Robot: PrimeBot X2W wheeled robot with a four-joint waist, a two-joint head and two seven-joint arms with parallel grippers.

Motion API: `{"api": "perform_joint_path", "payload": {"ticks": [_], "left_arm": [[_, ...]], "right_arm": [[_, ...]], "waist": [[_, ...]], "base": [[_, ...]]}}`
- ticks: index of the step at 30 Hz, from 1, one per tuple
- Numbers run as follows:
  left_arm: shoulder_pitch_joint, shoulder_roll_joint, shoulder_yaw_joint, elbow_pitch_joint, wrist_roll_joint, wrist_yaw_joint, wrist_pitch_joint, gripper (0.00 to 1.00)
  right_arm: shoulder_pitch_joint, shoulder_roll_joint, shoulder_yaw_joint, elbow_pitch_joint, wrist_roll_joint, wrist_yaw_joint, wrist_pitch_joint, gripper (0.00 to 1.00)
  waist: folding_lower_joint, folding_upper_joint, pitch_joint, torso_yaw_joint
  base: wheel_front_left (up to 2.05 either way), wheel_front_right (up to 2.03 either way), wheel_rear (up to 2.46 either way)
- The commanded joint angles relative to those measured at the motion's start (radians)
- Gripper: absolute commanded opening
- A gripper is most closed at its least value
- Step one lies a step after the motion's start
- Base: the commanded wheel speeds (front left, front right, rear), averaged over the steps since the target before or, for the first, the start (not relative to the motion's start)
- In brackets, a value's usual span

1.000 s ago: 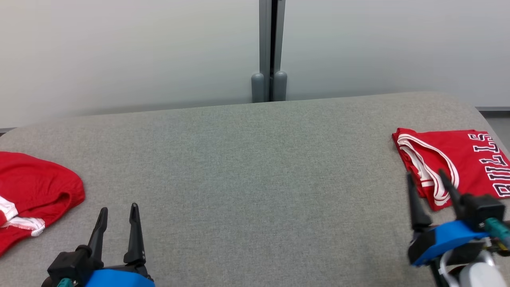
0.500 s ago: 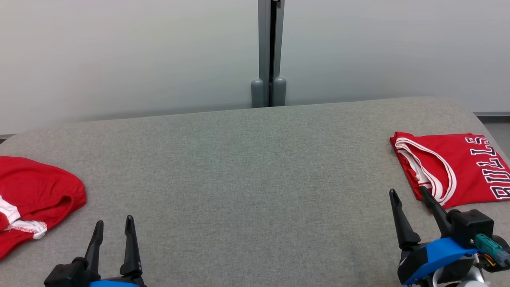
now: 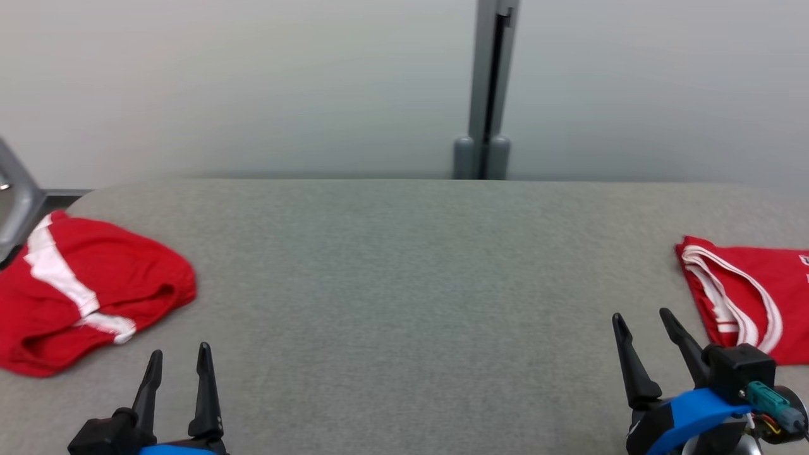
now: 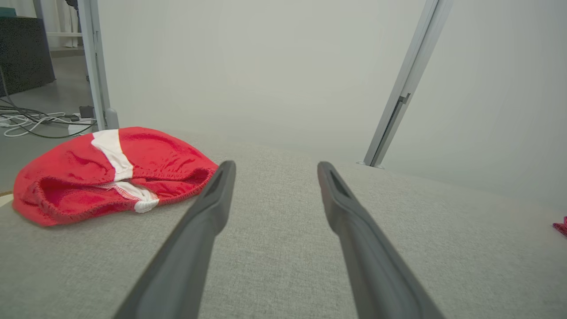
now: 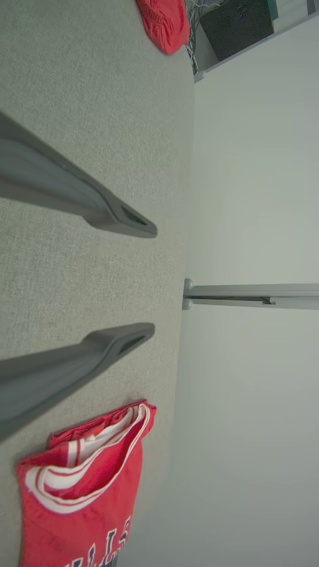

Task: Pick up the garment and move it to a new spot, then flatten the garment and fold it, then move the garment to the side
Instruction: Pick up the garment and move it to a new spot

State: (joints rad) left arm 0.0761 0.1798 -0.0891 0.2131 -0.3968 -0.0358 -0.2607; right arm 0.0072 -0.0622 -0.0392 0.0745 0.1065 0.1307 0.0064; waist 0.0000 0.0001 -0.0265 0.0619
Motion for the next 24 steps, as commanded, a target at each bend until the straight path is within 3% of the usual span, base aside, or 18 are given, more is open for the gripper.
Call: {"api": "perform_joint_path", "payload": {"ticks": [1,14,24], "left_arm": [[-0.005,0.005,-0.002,-0.006,0.001,0.0,0.003,1.0],[0.021,0.028,0.0,-0.042,-0.005,0.017,0.027,1.0],[0.034,0.029,0.003,-0.061,-0.015,0.031,0.028,1.0]], "right_arm": [[0.015,0.005,0.004,-0.002,0.006,0.0,-0.002,1.0],[-0.001,0.009,0.06,0.024,0.021,0.0,-0.004,1.0],[-0.017,0.01,0.075,0.034,0.016,0.0,-0.006,1.0]], "waist": [[0.0,-0.0001,0.012,0.036],[0.0,-0.0001,0.014,0.275],[0.0,-0.0001,0.031,0.344]], "base": [[0.0,0.0,0.0],[0.0,0.0,0.0],[0.0,0.0,0.0]]}}
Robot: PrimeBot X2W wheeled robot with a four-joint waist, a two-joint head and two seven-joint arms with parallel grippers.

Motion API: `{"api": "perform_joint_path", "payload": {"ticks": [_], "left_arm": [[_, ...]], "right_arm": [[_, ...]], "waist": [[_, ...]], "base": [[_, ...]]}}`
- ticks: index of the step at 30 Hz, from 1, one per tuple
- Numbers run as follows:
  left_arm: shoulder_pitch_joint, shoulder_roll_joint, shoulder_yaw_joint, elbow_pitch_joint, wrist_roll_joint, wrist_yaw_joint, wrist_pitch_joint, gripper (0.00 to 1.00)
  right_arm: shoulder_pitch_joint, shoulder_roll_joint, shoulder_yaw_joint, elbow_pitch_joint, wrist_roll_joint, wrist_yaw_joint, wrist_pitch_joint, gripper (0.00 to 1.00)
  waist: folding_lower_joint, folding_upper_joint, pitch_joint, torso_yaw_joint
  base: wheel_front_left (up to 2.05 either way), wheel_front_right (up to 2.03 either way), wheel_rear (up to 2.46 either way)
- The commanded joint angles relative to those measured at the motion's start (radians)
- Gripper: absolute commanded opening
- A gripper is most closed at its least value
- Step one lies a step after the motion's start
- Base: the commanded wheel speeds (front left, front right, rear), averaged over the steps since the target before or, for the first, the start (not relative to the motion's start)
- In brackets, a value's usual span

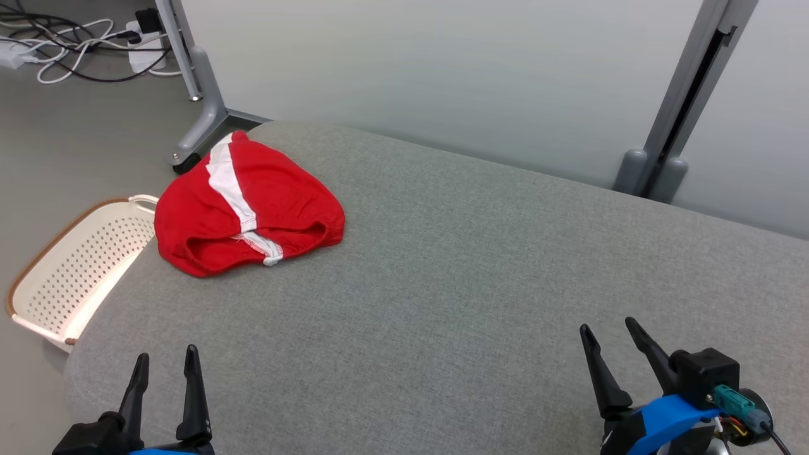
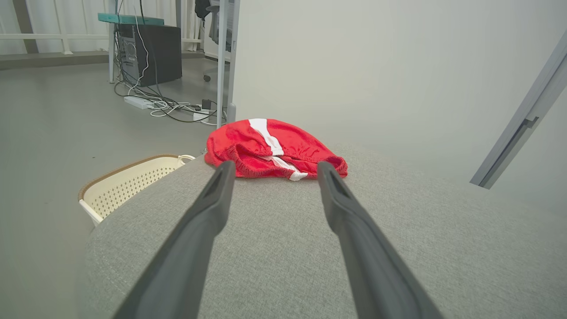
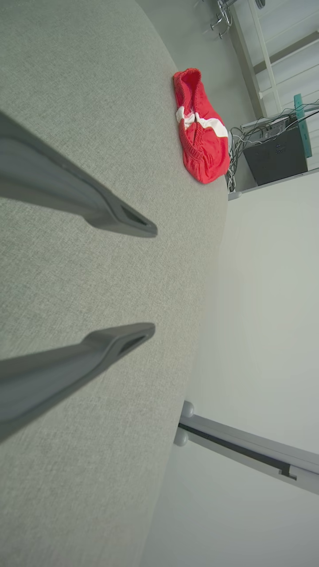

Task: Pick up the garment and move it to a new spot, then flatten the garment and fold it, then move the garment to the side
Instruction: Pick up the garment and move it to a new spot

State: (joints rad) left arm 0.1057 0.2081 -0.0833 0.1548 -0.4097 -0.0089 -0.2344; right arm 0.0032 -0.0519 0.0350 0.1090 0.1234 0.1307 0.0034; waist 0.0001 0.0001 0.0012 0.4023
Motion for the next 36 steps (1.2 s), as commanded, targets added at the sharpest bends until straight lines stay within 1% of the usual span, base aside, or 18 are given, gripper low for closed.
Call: {"api": "perform_joint_path", "payload": {"ticks": [1,10,12,17,22,25,30,32,35,36], "left_arm": [[0.005,0.001,-0.003,-0.004,-0.002,0.005,0.001,1.0],[-0.001,-0.006,-0.008,-0.007,-0.012,0.013,0.002,1.0],[-0.026,-0.005,-0.012,-0.002,-0.014,0.006,0.01,1.0],[-0.143,0.016,-0.006,0.063,-0.035,-0.012,0.06,1.0],[-0.34,0.039,0.018,0.169,-0.083,-0.039,0.117,1.0],[-0.467,0.071,0.032,0.23,-0.102,-0.053,0.151,1.0],[-0.641,0.139,0.076,0.31,-0.146,-0.057,0.246,1.0],[-0.697,0.176,0.1,0.338,-0.157,-0.026,0.309,1.0],[-0.772,0.223,0.124,0.349,-0.184,0.0,0.421,1.0],[-0.786,0.247,0.129,0.345,-0.189,0.006,0.457,1.0]], "right_arm": [[-0.013,0.0,0.001,0.001,0.002,0.0,-0.002,1.0],[-0.019,0.001,0.004,0.003,0.004,0.0,-0.004,1.0],[-0.02,0.001,0.0,-0.002,0.0,0.0,-0.002,1.0],[-0.025,-0.001,-0.009,-0.028,-0.006,0.0,0.013,1.0],[-0.053,-0.029,0.004,-0.076,-0.014,0.0,0.046,1.0],[-0.074,-0.046,0.014,-0.102,-0.014,0.0,0.064,1.0],[-0.11,-0.074,0.029,-0.149,-0.008,0.0,0.087,1.0],[-0.125,-0.079,0.028,-0.165,-0.008,0.0,0.089,1.0],[-0.143,-0.086,0.02,-0.191,-0.011,0.0,0.089,1.0],[-0.149,-0.087,0.019,-0.2,-0.011,0.0,0.089,1.0]], "waist": [[-0.0001,-0.0001,0.004,0.006],[-0.0001,-0.0001,0.013,0.006],[-0.0001,-0.0001,0.021,0.006],[-0.0001,-0.0001,0.054,0.004],[-0.0001,-0.0001,0.132,-0.036],[-0.0001,-0.0001,0.189,-0.074],[-0.0001,-0.0001,0.304,-0.154],[-0.0001,-0.0001,0.35,-0.183],[-0.0001,-0.0001,0.422,-0.222],[-0.0001,-0.0001,0.448,-0.235]], "base": [[0.0,0.0,0.0],[0.0,0.0,0.0],[0.0,0.0,0.0],[0.0,0.0,0.0],[0.0,0.0,0.0],[0.0,0.0,0.0],[0.0,0.0,0.0],[0.0,0.0,0.0],[0.0,0.0,0.0],[0.0,0.0,0.0]]}}
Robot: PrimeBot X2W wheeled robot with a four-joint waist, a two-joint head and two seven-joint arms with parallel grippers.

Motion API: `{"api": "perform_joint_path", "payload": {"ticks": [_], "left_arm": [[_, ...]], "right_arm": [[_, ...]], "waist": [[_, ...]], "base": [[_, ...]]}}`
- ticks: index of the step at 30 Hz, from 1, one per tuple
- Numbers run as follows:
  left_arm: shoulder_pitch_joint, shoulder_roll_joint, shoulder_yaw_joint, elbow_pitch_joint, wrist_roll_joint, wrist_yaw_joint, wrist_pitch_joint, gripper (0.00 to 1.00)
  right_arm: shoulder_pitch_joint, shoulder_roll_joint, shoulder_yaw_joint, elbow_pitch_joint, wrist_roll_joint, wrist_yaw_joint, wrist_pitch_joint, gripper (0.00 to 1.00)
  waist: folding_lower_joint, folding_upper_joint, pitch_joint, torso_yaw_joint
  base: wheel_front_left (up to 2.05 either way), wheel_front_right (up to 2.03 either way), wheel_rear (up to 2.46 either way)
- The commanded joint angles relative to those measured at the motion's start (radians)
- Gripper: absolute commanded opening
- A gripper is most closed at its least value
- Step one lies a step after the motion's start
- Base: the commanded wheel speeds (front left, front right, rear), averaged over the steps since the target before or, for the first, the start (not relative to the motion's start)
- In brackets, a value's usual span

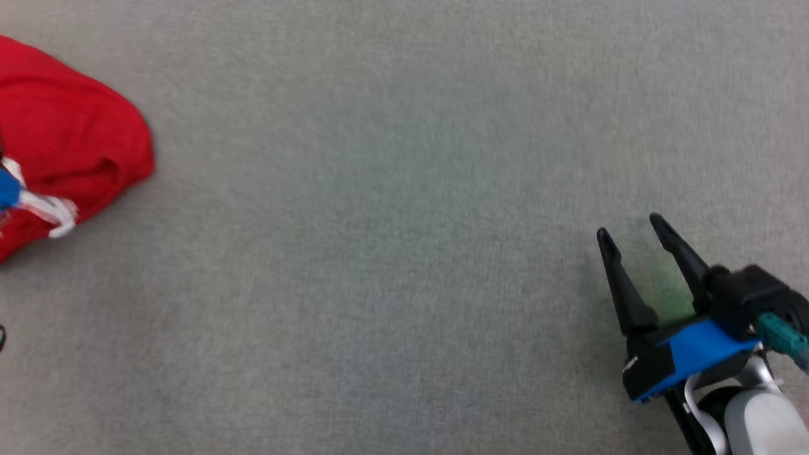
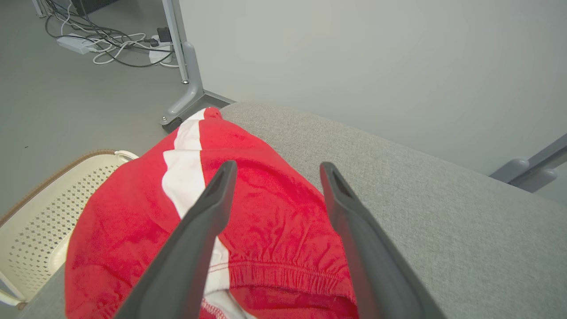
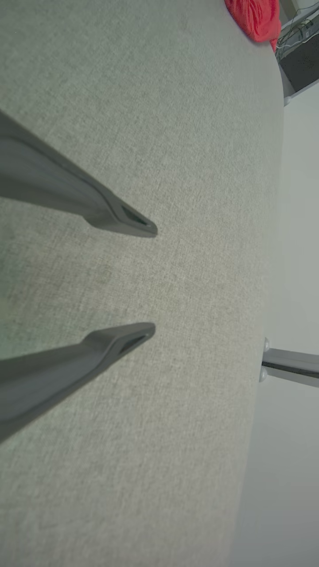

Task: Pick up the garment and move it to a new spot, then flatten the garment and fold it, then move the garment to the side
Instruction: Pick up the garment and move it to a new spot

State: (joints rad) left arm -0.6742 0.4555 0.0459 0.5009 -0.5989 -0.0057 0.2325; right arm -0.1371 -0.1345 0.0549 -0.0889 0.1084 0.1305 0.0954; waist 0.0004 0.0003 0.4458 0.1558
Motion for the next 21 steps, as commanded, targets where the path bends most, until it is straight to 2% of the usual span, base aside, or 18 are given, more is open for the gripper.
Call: {"api": "perform_joint_path", "payload": {"ticks": [1,6,9,15,19,20,21], "left_arm": [[-0.018,0.016,0.007,-0.011,-0.01,0.01,0.02,1.0],[-0.049,0.074,0.045,-0.031,-0.041,0.056,0.142,1.0],[-0.057,0.085,0.067,-0.027,-0.07,0.087,0.206,1.0],[-0.029,0.079,0.078,-0.001,-0.115,0.136,0.339,1.0],[0.016,0.071,0.052,0.023,-0.14,0.171,0.48,1.0],[0.025,0.068,0.052,0.019,-0.15,0.174,0.508,0.72],[0.028,0.063,0.055,0.01,-0.164,0.169,0.524,0.29]], "right_arm": [[-0.013,-0.007,-0.003,-0.013,0.004,0.0,-0.005,1.0],[-0.03,-0.013,-0.008,-0.036,0.009,0.0,-0.017,1.0],[-0.043,-0.017,-0.007,-0.045,0.01,0.0,-0.021,1.0],[-0.055,-0.014,-0.009,-0.046,0.017,0.0,-0.036,1.0],[-0.052,-0.009,-0.012,-0.041,0.018,0.0,-0.044,1.0],[-0.052,-0.007,-0.013,-0.041,0.02,0.0,-0.046,1.0],[-0.052,-0.007,-0.015,-0.039,0.021,0.0,-0.047,1.0]], "waist": [[-0.0004,-0.0003,0.03,-0.001],[-0.0004,-0.0003,0.12,-0.038],[-0.0004,-0.0003,0.159,-0.056],[-0.0004,-0.0003,0.192,-0.082],[-0.0004,-0.0003,0.189,-0.091],[-0.0004,-0.0003,0.186,-0.092],[-0.0004,-0.0003,0.181,-0.092]], "base": [[0.0,0.0,0.0],[0.0,0.0,0.0],[0.0,0.0,0.0],[0.0,0.0,0.0],[0.0,0.0,0.0],[0.0,0.0,0.0],[0.0,0.0,0.0]]}}
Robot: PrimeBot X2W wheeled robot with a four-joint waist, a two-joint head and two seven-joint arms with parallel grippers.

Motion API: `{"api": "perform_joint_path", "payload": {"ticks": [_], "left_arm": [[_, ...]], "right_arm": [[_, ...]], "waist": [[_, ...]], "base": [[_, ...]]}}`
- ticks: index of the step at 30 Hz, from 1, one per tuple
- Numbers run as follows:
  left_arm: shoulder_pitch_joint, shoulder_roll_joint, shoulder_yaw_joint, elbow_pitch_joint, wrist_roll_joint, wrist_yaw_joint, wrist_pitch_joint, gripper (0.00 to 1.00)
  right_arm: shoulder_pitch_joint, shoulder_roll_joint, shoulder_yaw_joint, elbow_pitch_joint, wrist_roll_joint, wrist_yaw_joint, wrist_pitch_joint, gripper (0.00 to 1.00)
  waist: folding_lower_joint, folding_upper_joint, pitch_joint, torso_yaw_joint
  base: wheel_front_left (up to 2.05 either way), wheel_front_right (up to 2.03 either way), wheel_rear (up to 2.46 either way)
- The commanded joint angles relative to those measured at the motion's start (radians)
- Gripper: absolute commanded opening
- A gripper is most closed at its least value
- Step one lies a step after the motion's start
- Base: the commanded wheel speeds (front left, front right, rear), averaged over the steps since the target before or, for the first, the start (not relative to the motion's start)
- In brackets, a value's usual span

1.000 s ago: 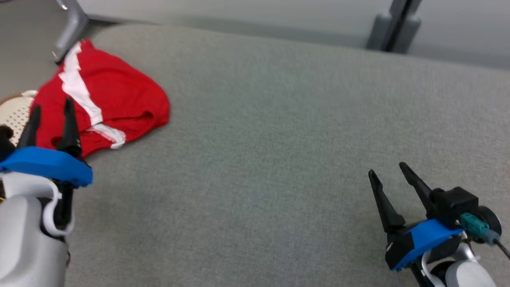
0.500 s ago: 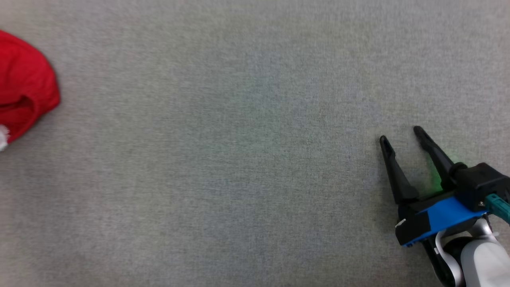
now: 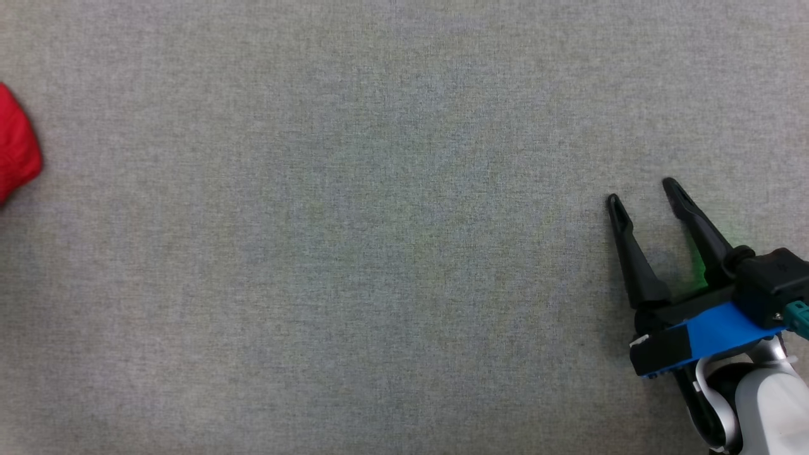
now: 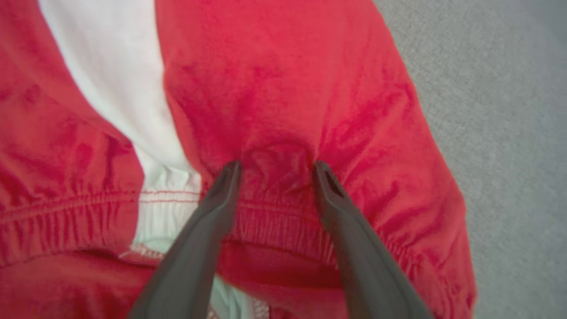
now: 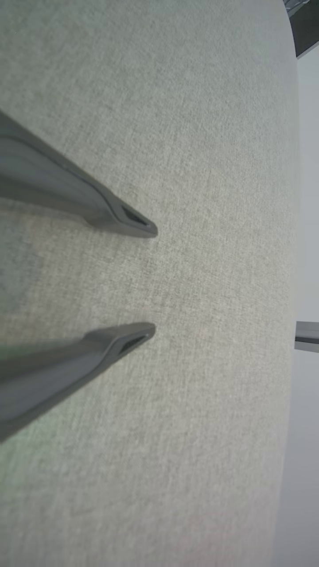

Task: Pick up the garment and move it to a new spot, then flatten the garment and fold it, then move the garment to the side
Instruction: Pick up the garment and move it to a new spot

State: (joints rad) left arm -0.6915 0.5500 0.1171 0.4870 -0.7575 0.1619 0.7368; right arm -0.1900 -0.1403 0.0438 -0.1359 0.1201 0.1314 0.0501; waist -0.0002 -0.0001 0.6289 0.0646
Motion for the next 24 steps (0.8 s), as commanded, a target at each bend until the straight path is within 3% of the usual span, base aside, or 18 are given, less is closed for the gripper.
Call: {"api": "perform_joint_path", "payload": {"ticks": [1,7,17,24], "left_arm": [[0.047,-0.036,-0.012,0.018,-0.012,0.007,0.029,0.0],[0.046,0.0,0.003,-0.039,0.006,-0.032,-0.057,0.0],[-0.002,0.072,-0.024,-0.151,0.046,-0.141,-0.147,0.0],[-0.081,0.019,-0.087,-0.282,0.017,-0.187,-0.124,0.0]], "right_arm": [[0.003,-0.001,-0.006,0.009,0.007,-0.001,-0.003,1.0],[0.001,0.004,0.003,0.027,0.015,-0.001,-0.018,1.0],[0.035,0.045,0.033,0.126,0.043,-0.001,-0.059,1.0],[0.062,0.07,0.031,0.172,0.055,-0.001,-0.091,1.0]], "waist": [[0.0002,0.0001,-0.008,0.001],[0.0002,0.0001,-0.088,0.013],[0.0002,0.0001,-0.356,0.019],[0.0002,0.0001,-0.488,0.011]], "base": [[0.0,0.0,0.0],[0.0,0.0,0.0],[0.0,0.0,0.0],[0.0,0.0,0.0]]}}
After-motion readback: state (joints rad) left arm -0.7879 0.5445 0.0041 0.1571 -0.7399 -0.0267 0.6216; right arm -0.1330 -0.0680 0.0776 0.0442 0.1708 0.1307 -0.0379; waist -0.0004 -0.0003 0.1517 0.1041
